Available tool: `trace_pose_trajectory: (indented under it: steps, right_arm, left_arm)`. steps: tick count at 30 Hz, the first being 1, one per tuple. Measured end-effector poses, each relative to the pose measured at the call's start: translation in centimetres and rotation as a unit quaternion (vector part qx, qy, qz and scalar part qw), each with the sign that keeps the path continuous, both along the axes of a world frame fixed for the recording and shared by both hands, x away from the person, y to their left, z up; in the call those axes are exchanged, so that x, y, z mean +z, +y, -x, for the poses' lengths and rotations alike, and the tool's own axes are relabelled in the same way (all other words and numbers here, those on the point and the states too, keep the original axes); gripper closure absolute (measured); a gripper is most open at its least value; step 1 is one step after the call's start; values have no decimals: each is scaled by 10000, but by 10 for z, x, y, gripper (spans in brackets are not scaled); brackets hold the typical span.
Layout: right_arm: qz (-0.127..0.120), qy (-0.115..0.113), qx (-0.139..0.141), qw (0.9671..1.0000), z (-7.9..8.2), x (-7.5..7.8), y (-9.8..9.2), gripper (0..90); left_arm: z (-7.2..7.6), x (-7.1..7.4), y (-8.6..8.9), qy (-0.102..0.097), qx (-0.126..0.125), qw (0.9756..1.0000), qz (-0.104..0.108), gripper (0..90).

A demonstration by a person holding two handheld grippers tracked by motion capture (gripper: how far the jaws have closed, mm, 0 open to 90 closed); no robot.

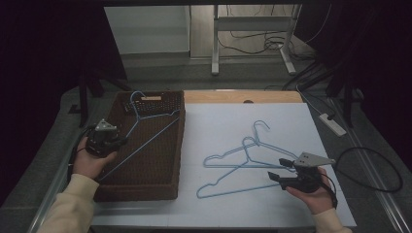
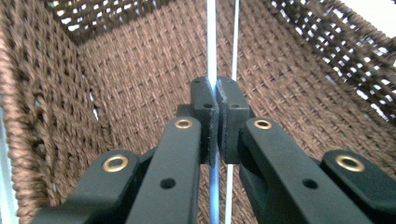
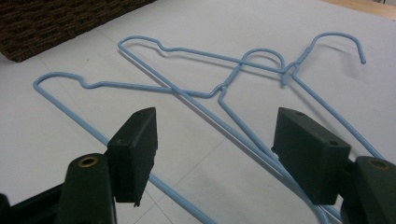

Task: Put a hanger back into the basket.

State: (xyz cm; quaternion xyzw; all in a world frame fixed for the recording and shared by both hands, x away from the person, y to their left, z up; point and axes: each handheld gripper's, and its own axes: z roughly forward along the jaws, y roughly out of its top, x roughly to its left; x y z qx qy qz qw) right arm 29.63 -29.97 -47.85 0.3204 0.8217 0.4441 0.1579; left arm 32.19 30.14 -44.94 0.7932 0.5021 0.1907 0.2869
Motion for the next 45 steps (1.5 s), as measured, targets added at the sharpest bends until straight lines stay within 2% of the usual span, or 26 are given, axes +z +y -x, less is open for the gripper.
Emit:
trace_pose_trajectory:
  steps: [8,13,20,22,24,25,28,31,33,36,39,43,45]
  right_arm:
    - [30,10,5,10000,0,-1,1,314]
    - [40,22,14,10000,0,-1,1,314]
    - [20,26,13,10000,-1,-1,0,312]
    - [20,19,13,10000,-1,-1,0,312]
    - [20,17,18,10000,0,-1,0,312]
    - [13,8,22,10000,0,-1,0,312]
    - [11,15,7,10000,0,-1,0,309]
    - [19,34,1,10000,-1,-1,0,307]
    - [24,35,2,10000,-1,-1,0,307]
    - [29,39,1,10000,-1,-1,0,306]
    - [37,46,11,10000,-1,-1,0,305]
    - [33,49,16,10000,-1,-1,0,304]
    - [21,49,17,10000,-1,-1,0,304]
  left_arm:
    - [-9,-7,-1,318,154,9989,-304,872]
    - [-15,-12,-4,517,279,9967,-558,867]
    - [-19,-16,-6,661,336,9939,-815,851]
    - [-18,-16,-6,599,390,9938,-851,801]
    - [-18,-15,-6,522,418,9940,-862,656]
    - [-14,-10,-6,270,454,9953,-817,578]
    - [-6,1,-5,-115,388,9973,-616,441]
    - [6,14,-6,-515,198,9974,-455,396]
    - [14,22,-7,-714,48,9971,-264,390]
    - [26,33,-10,-928,-116,9956,58,370]
    - [36,39,-14,-1025,-274,9936,396,361]
    - [50,40,-23,-1147,-528,9892,741,355]
    - [55,40,-29,-1206,-653,9872,818,352]
